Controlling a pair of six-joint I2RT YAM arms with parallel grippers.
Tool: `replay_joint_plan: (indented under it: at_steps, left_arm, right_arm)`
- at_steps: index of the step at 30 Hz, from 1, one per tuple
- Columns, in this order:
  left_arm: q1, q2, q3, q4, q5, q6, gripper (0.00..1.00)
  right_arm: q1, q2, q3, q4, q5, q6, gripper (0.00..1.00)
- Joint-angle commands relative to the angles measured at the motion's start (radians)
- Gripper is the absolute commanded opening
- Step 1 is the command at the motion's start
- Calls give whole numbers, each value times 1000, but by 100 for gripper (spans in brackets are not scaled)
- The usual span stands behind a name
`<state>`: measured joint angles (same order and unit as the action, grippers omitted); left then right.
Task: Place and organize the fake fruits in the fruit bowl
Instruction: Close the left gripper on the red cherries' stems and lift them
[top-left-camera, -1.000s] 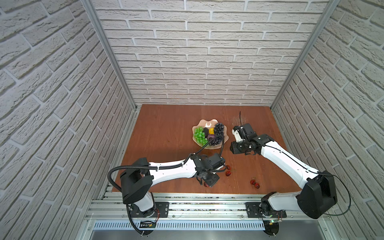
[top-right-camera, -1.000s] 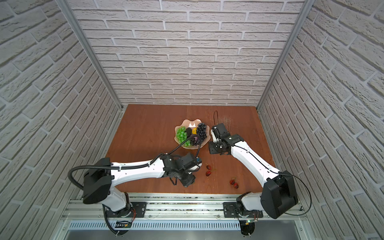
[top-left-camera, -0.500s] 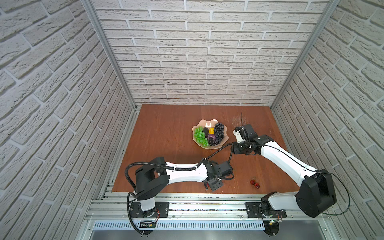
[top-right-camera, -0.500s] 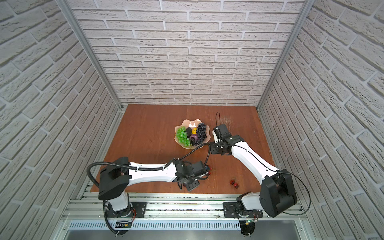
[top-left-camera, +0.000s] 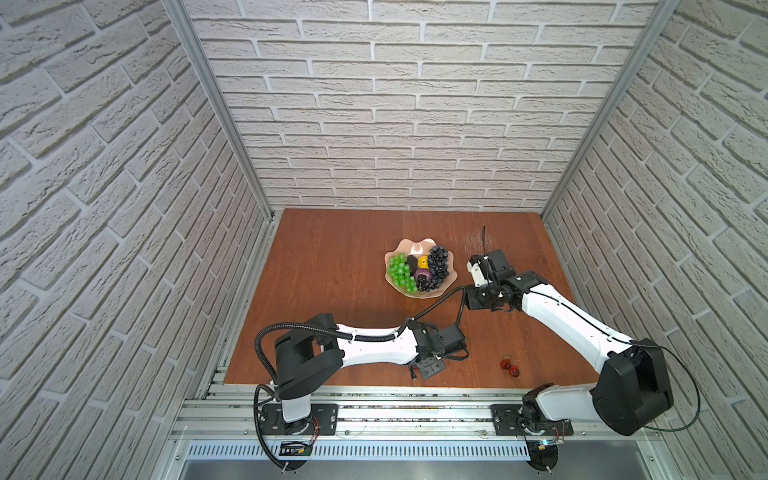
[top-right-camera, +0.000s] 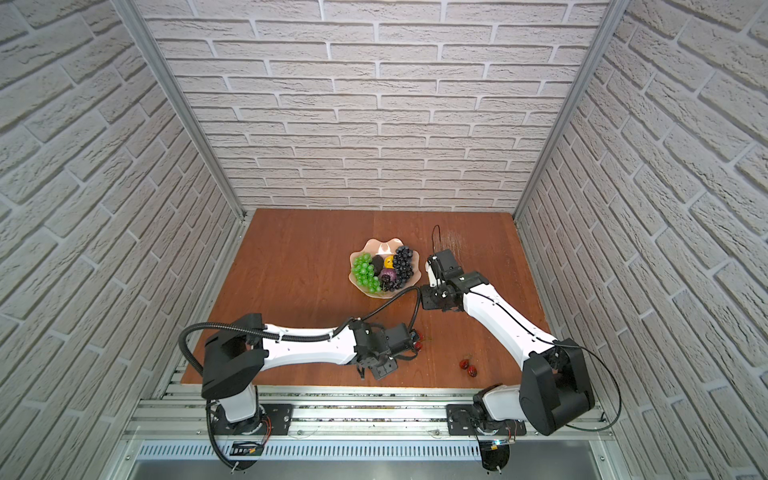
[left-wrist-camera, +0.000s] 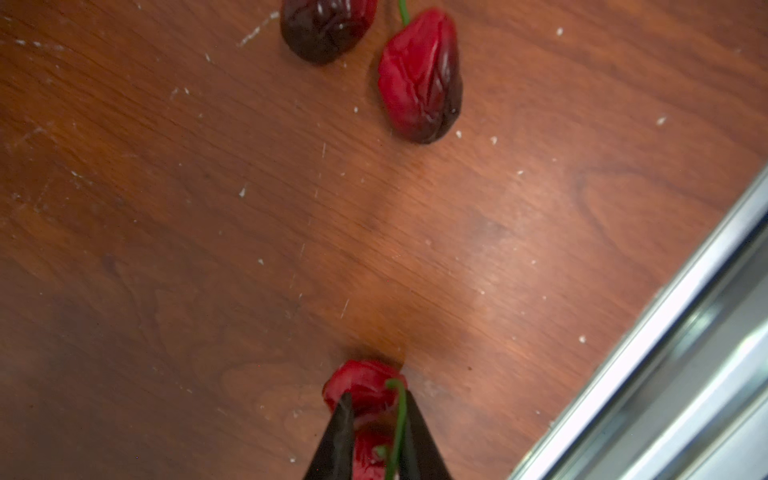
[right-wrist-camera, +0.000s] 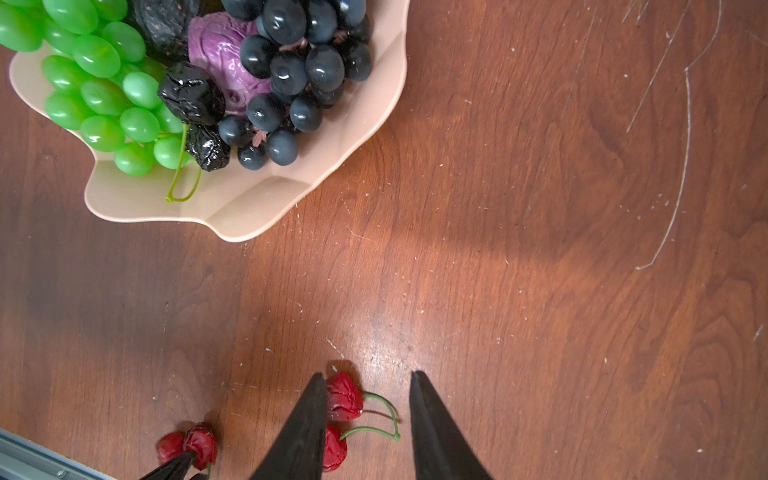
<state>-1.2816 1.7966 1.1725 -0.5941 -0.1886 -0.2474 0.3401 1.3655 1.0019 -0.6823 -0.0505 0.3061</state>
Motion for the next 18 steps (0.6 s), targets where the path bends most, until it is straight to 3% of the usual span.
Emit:
replay_joint_plan:
  at_steps: [1, 8, 12, 18]
  left_arm:
    - [-7, -9, -2, -14, -19, -1, 13]
    - [0, -43, -3, -24, -60, -17, 0]
    - [16, -121, -30, 7, -41, -31, 0]
    - [142, -294, -58, 24, 87, -75, 0]
  right_arm:
    - [-3, -1, -6, 34, -23, -4, 34]
    - [-2, -1, -6, 38, -28, 2, 33]
    - [-2, -7, -12, 43, -26, 13, 32]
    - [-2, -31, -5, 30, 11, 24, 31]
